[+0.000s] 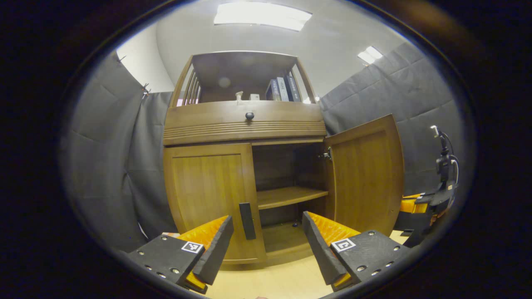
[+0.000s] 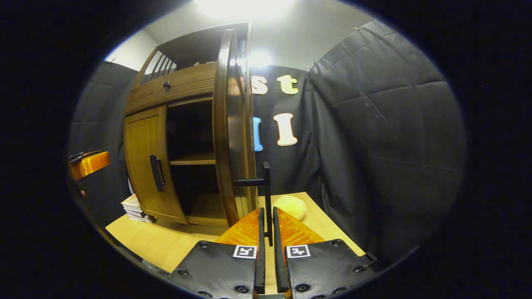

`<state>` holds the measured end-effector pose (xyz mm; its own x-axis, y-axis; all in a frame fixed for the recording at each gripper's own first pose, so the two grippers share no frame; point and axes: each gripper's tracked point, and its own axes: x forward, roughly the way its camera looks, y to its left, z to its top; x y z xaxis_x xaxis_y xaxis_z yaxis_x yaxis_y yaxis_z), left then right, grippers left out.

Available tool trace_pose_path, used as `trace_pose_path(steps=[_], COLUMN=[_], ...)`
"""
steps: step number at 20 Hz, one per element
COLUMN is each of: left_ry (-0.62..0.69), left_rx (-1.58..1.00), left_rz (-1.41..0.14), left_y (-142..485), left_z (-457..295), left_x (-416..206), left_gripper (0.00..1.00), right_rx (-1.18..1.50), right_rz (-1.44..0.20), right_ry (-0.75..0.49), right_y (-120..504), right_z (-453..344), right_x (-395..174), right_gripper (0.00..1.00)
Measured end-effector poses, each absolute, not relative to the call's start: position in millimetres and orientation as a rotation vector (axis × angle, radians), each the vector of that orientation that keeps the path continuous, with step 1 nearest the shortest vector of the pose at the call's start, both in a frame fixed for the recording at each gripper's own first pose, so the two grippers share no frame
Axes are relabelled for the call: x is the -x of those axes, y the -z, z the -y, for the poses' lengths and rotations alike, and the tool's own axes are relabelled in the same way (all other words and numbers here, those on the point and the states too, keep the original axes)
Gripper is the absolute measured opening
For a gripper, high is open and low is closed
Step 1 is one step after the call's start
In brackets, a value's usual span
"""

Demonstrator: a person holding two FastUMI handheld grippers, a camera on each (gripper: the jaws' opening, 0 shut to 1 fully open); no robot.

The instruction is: Open the right door of the double-door shoe cabinet with the right hand, and open the left door with the left hand.

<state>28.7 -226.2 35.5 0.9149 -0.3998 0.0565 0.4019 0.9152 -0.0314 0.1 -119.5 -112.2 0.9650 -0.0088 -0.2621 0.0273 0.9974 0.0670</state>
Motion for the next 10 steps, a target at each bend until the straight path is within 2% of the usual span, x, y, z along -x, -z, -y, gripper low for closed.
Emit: trace_pose_path(steps=[9,10], left_ry=[0.396,0.384], left_rx=[-0.004,-0.001], left_rz=[0.047,0.047], left_y=[-22,-19], left_z=[232,230], left_x=[-49,-54], left_gripper=[0.98,0.98], right_rx=[-0.098,-0.107], right_rz=[-0.219,-0.213], right_ry=[0.081,0.070], right_y=[90,84], right_z=[138,136], right_x=[35,41], right_gripper=[0.12,0.22])
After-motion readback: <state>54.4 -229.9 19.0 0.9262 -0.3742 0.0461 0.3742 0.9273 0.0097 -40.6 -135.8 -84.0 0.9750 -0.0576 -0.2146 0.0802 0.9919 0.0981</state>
